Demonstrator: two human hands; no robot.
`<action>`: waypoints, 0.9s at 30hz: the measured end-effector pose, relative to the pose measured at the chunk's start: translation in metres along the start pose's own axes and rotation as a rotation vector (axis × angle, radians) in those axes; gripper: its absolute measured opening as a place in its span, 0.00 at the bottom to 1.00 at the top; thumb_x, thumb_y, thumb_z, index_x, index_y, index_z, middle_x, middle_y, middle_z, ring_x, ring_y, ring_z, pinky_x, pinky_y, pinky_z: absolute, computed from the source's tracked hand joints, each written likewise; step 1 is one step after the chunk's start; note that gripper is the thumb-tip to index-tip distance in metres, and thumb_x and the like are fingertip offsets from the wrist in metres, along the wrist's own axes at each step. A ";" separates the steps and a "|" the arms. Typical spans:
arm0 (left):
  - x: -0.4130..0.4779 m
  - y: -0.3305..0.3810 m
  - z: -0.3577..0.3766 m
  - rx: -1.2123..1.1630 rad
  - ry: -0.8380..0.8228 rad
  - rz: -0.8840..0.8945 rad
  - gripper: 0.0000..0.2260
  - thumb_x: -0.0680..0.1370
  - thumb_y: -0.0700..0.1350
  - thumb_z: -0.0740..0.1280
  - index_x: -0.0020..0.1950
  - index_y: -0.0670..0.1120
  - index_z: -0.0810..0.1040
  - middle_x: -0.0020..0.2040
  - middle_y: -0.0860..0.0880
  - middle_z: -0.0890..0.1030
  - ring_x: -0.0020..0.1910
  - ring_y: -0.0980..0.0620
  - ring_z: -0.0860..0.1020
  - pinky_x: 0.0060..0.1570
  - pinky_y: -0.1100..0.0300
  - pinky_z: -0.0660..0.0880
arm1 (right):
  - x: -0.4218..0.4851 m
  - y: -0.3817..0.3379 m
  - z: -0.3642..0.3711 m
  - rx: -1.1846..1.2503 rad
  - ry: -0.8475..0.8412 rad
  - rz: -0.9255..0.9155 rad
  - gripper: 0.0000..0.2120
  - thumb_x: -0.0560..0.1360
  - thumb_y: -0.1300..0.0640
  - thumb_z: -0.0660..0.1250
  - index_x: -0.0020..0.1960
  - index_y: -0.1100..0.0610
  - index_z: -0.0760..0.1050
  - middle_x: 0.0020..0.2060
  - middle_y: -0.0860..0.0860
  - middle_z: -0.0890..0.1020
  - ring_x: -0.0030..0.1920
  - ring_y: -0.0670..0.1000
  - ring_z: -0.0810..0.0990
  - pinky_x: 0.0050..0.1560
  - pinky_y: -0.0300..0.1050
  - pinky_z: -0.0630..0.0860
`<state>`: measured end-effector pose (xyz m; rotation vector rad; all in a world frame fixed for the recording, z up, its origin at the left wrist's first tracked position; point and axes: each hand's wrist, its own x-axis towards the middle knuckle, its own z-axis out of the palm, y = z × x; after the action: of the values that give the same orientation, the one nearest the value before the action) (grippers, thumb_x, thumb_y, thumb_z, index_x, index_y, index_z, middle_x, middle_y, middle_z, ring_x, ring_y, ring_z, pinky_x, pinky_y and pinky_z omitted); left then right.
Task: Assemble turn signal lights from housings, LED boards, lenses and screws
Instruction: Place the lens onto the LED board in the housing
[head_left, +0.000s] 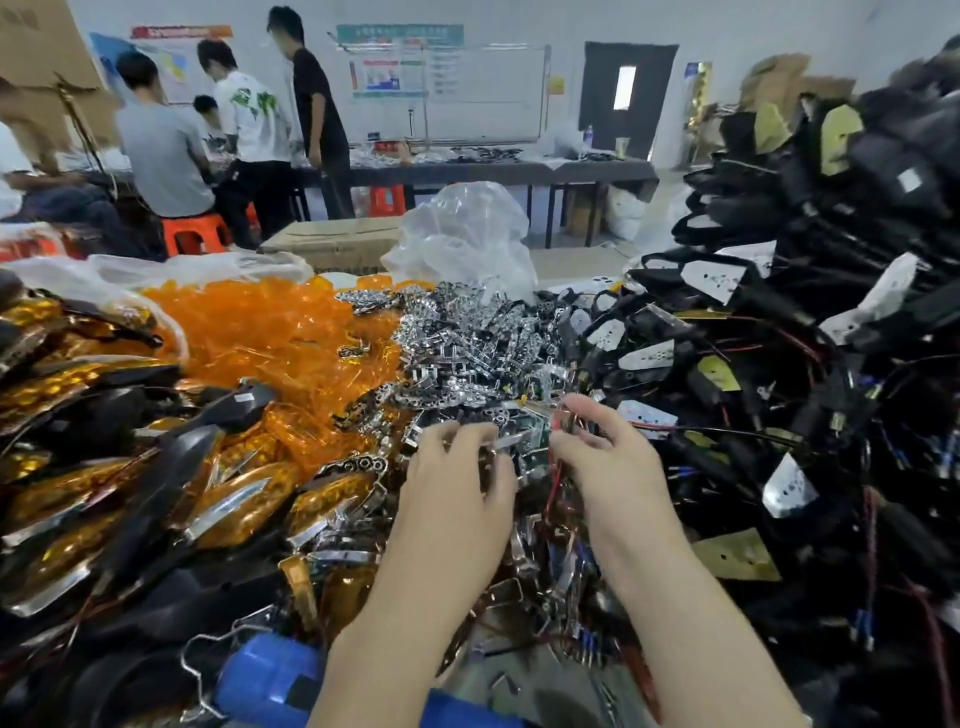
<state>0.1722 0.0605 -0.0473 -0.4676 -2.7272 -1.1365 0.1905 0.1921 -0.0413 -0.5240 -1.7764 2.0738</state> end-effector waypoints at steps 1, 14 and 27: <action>0.001 0.002 -0.002 -0.056 0.018 0.008 0.15 0.83 0.54 0.59 0.70 0.56 0.71 0.67 0.57 0.67 0.60 0.61 0.73 0.54 0.69 0.71 | 0.000 -0.002 0.001 0.158 -0.011 0.053 0.16 0.78 0.68 0.69 0.59 0.49 0.79 0.49 0.52 0.84 0.44 0.46 0.81 0.40 0.30 0.76; -0.001 0.021 -0.025 -0.402 0.012 0.088 0.08 0.83 0.49 0.62 0.52 0.64 0.75 0.49 0.73 0.79 0.50 0.74 0.76 0.44 0.81 0.68 | -0.011 -0.010 0.025 0.448 -0.192 0.198 0.11 0.77 0.63 0.73 0.56 0.51 0.80 0.48 0.52 0.89 0.51 0.49 0.86 0.54 0.46 0.79; -0.010 0.043 -0.041 -0.398 0.180 0.203 0.10 0.83 0.52 0.56 0.52 0.59 0.77 0.35 0.59 0.77 0.27 0.61 0.71 0.26 0.66 0.68 | -0.027 -0.046 0.016 0.064 -0.159 -0.166 0.14 0.78 0.39 0.67 0.48 0.47 0.86 0.50 0.39 0.86 0.55 0.35 0.81 0.57 0.38 0.71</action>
<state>0.1966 0.0571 0.0075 -0.6384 -2.2439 -1.5799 0.2076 0.1720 0.0073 -0.1911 -1.7667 2.0972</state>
